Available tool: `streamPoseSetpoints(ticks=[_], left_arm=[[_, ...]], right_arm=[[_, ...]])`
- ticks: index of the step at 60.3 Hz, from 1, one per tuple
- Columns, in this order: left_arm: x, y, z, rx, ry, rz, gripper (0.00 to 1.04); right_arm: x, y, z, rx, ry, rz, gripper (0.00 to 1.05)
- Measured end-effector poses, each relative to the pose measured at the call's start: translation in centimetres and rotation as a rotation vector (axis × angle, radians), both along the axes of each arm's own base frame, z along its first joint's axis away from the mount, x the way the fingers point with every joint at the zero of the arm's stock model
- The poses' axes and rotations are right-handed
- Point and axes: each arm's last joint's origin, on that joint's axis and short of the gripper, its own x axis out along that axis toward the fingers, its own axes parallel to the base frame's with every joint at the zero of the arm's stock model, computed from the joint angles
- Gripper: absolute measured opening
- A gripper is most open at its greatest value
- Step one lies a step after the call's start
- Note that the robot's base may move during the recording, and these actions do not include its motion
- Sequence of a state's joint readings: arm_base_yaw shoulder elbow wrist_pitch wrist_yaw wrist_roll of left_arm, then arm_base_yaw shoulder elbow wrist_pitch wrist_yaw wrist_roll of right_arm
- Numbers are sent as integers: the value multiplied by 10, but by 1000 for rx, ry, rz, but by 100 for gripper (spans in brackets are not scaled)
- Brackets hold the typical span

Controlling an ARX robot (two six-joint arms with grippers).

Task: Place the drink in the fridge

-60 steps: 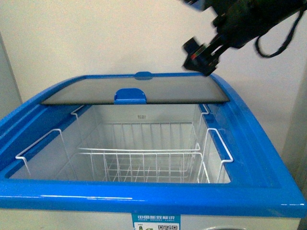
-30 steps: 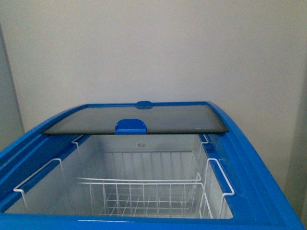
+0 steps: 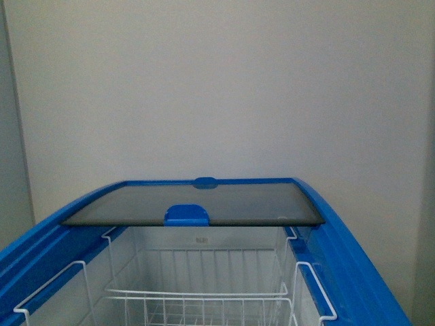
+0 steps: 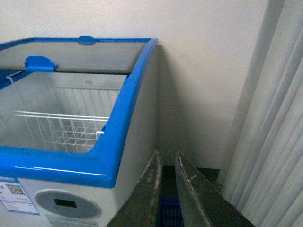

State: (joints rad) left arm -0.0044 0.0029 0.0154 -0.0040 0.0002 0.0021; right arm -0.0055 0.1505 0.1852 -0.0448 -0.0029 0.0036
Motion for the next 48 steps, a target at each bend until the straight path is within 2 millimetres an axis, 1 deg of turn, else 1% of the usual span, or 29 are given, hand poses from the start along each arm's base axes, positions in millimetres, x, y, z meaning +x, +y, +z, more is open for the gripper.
streamPoseSetpoints(ticks=[2, 20, 48], left_arm=[[0, 0, 0, 0, 0, 0, 97], [0, 0, 0, 0, 0, 0, 97], [0, 0, 0, 0, 0, 0, 97]], right_arm=[[0, 0, -2, -2, -5, 1, 2], [0, 0, -20, -1, -1, 3, 3], [0, 0, -34, -1, -3, 2, 3]])
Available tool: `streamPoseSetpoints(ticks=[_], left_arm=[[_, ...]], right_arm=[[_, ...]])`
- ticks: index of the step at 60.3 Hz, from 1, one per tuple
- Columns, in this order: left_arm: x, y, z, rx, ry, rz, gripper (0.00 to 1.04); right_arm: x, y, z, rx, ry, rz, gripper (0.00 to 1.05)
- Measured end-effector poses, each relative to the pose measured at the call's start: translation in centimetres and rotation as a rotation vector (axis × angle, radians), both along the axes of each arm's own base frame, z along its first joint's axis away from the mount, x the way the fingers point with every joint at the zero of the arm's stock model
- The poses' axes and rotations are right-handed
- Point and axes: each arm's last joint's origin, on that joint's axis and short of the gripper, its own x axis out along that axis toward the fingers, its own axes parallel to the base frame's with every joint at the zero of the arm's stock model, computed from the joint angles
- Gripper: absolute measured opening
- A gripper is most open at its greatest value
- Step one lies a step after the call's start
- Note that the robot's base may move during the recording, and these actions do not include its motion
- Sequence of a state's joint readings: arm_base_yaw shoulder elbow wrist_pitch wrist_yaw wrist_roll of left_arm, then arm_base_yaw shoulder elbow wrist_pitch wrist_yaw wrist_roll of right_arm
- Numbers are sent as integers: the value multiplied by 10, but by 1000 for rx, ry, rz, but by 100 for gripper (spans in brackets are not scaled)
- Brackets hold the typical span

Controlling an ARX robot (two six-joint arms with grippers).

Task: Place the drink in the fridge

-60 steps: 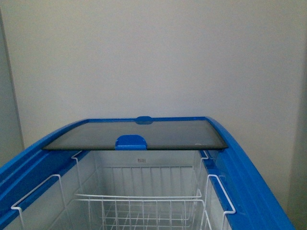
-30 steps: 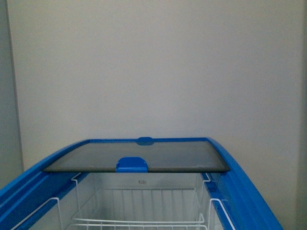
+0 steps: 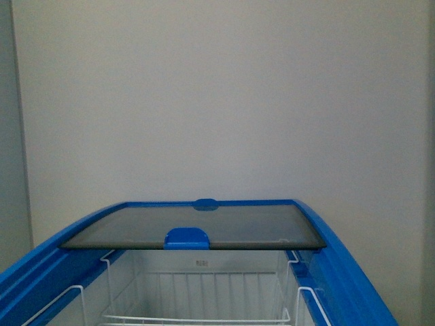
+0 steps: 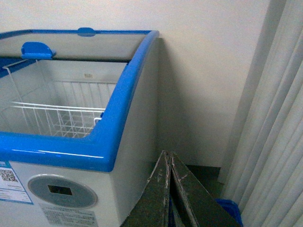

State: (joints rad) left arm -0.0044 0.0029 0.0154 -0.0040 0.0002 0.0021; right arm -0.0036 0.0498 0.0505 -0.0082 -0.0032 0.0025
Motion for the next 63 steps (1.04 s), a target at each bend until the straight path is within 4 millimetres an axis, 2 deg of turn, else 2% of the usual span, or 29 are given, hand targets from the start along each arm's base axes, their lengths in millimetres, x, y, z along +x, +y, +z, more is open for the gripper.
streamPoseSetpoints(ticks=[13, 28, 41, 63], left_arm=[[0, 0, 0, 0, 0, 0, 97], [0, 0, 0, 0, 0, 0, 97], [0, 0, 0, 0, 0, 0, 97], [0, 0, 0, 0, 0, 0, 97]], right_arm=[[-1, 0, -8, 0, -12, 0, 3], [-1, 0, -8, -1, -14, 0, 58], [-1, 0, -8, 0, -14, 0, 97], [-1, 0, -8, 0, -14, 0, 97]])
